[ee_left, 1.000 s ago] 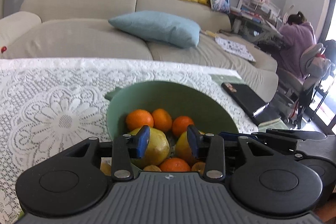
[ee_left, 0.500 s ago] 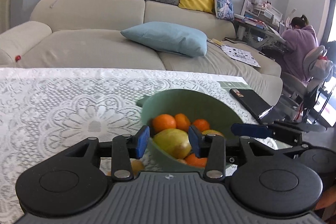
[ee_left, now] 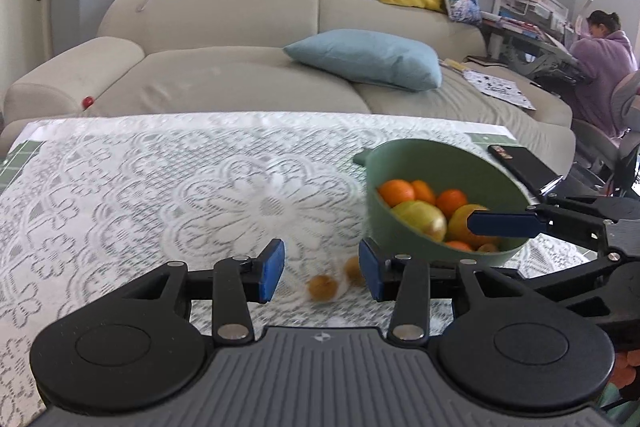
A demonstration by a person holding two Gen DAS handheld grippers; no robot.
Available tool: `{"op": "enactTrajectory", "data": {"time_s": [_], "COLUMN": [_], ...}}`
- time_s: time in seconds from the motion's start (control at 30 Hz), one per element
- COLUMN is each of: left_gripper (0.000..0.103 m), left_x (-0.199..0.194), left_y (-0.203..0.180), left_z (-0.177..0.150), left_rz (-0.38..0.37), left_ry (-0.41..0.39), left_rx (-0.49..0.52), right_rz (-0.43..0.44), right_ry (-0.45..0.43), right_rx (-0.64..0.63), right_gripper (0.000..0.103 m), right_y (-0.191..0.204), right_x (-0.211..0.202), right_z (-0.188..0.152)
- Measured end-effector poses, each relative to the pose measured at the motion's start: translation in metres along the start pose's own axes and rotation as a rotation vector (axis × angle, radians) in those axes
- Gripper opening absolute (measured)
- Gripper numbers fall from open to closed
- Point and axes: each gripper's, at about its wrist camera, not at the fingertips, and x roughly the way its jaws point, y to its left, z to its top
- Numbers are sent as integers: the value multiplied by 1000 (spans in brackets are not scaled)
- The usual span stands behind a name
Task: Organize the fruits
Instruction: 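Move both tools back to the remaining kiwis on the table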
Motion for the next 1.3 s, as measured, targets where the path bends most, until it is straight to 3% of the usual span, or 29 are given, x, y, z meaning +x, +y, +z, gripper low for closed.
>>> {"op": "enactTrajectory", "data": {"time_s": [0.23, 0.47, 0.67, 0.93, 1.13, 1.3], "left_gripper": [50, 50, 47, 43, 42, 35], "left_x": [-1, 11, 26, 52, 67, 82], "left_y": [17, 17, 10, -7, -12, -17], "left_z": [-10, -19, -21, -23, -18, -19], "left_rz": [15, -30, -59, -57, -73, -57], "left_ry": [47, 108, 143, 139, 158, 205], "left_rx": [-7, 14, 70, 287, 300, 309], "right_rz": [35, 23, -4, -46, -73, -94], "right_ry": [31, 108, 158, 196, 212, 213], "right_rx": [-83, -121, -135, -115, -95, -79], "right_gripper": [37, 16, 12, 12, 13, 14], "right_y": [23, 33, 33, 24, 18, 13], "right_x": [11, 29, 39, 48, 53, 56], "right_z": [-6, -12, -18, -22, -23, -25]}}
